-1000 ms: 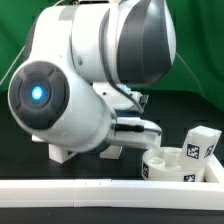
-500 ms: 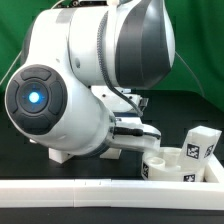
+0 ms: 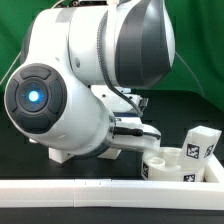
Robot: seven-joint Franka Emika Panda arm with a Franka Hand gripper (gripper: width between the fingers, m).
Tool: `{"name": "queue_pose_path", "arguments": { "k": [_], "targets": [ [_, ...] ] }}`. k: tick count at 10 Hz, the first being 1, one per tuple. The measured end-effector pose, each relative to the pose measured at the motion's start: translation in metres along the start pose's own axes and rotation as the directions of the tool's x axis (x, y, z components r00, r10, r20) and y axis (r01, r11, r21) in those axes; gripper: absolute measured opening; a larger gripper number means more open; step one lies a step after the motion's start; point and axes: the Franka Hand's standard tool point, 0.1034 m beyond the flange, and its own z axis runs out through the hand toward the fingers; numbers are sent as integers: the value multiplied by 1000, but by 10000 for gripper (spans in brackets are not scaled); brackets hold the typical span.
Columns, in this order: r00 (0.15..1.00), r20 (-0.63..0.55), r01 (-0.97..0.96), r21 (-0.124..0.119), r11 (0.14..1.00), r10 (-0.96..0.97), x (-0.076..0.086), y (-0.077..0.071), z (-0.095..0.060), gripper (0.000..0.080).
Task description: Assemble stool
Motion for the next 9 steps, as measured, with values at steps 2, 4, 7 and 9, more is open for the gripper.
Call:
{"name": "queue_pose_path", "arguments": {
  "k": [2, 4, 7, 9],
  "targets": [
    [999, -35, 17, 2, 1000, -17, -15, -9, -18, 334],
    [998, -65, 24, -3, 1000, -24, -35, -21, -36, 334],
    [994, -102, 22, -10, 1000, -23, -42, -23, -32, 335],
    [990, -140, 25, -7, 1000, -26, -40, -24, -37, 335]
  ]
}}
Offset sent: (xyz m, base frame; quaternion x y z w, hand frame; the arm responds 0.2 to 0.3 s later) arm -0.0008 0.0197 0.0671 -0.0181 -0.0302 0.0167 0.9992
